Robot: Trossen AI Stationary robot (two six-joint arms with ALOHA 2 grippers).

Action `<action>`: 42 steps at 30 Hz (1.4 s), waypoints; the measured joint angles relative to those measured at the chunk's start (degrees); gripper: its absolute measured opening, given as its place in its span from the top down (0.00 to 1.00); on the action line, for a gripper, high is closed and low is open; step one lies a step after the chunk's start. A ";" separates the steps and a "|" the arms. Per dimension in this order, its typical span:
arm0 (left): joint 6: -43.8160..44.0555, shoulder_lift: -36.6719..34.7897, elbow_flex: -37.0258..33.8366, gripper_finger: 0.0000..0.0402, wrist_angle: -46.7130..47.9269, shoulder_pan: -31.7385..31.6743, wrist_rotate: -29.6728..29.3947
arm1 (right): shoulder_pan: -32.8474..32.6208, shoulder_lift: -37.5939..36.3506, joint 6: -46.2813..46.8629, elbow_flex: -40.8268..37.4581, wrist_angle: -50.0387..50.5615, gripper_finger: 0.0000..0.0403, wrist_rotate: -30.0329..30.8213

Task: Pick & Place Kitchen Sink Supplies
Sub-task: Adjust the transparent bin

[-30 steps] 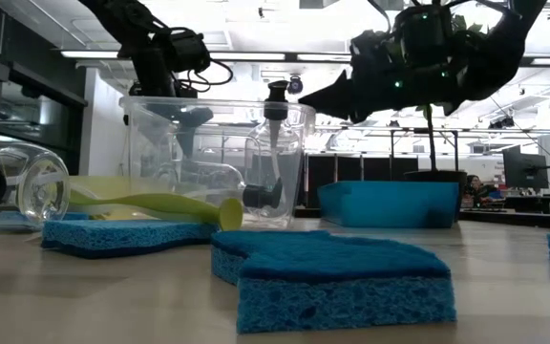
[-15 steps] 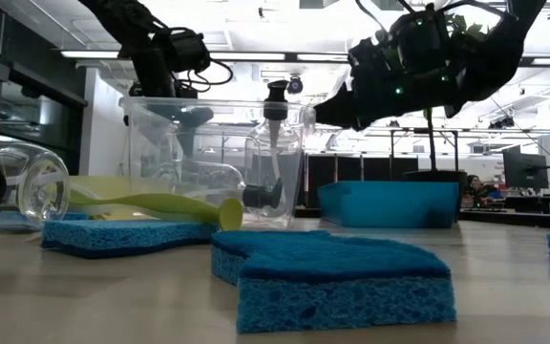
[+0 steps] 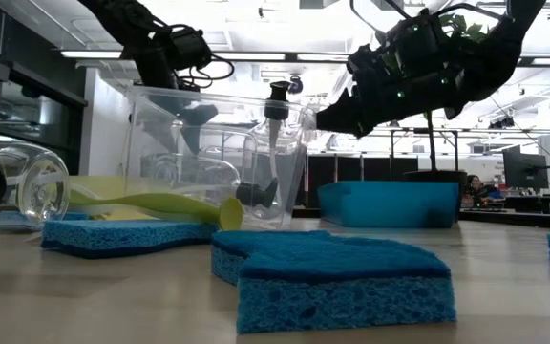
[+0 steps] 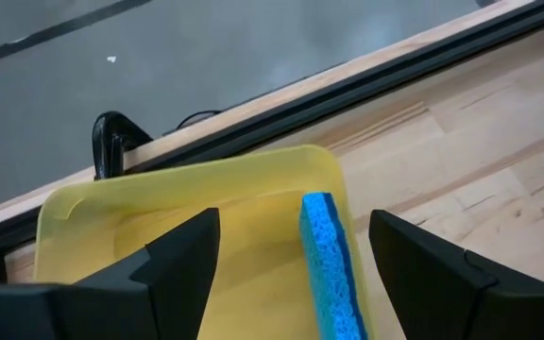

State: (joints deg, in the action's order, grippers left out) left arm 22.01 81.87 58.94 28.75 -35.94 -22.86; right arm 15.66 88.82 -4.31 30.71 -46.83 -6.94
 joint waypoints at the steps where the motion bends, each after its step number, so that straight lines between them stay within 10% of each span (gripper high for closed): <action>1: -0.43 0.00 0.00 0.33 -0.28 0.00 -0.01 | 0.00 0.00 -0.01 0.01 0.06 1.00 -0.07; 27: -0.99 0.00 0.00 0.33 -1.51 -0.02 -1.72 | 0.09 -1.65 -2.08 0.69 3.12 1.00 -1.12; 42: -4.82 -0.02 0.00 0.33 -8.74 -0.02 7.56 | 4.85 -0.40 -21.64 27.97 33.17 1.00 -16.92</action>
State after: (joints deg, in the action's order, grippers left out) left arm 17.19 81.84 58.94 20.02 -35.97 -15.30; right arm 20.51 88.42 -25.95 58.68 -13.66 -23.86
